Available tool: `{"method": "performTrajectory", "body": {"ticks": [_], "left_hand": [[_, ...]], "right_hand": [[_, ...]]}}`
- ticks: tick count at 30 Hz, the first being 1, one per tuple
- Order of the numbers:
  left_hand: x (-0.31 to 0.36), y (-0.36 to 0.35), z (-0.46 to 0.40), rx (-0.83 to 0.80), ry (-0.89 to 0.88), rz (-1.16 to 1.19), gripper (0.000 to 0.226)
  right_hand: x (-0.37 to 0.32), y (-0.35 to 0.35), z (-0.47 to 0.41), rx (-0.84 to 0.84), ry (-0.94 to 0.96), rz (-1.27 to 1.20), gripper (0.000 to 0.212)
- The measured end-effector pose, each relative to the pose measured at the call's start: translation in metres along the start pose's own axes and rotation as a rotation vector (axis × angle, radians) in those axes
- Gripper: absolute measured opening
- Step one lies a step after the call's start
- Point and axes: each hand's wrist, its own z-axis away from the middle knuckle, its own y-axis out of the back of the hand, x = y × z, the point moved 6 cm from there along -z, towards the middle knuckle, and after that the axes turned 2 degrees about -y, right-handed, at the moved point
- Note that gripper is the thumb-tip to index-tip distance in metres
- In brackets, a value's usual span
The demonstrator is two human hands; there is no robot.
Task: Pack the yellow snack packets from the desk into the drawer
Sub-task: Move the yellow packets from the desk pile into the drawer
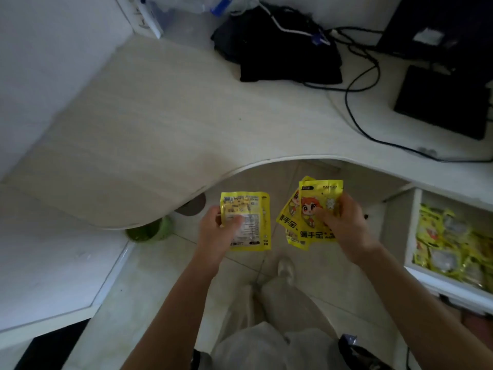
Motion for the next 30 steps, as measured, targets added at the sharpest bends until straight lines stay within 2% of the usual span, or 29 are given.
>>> {"method": "performTrajectory", "body": {"ticks": [5,10,20,30], "left_hand": [[-0.013,-0.048,0.031,-0.096,-0.011,-0.116,0.015],[-0.022,-0.111,0.065,-0.172,-0.031,-0.171,0.013],[-0.059,-0.269,0.157,-0.182,0.04,-0.089,0.014],[-0.065,-0.404,0.2,-0.263,0.034,-0.153,0.013]], "right_hand": [[0.041,0.063,0.049,0.1,-0.037,-0.048,0.027],[0.085,0.131,0.086,0.192,-0.078,-0.115,0.033],[0.156,0.288,0.143,0.242,-0.099,-0.215,0.034],[0.193,0.412,0.16,0.334,-0.131,-0.252,0.035]]}}
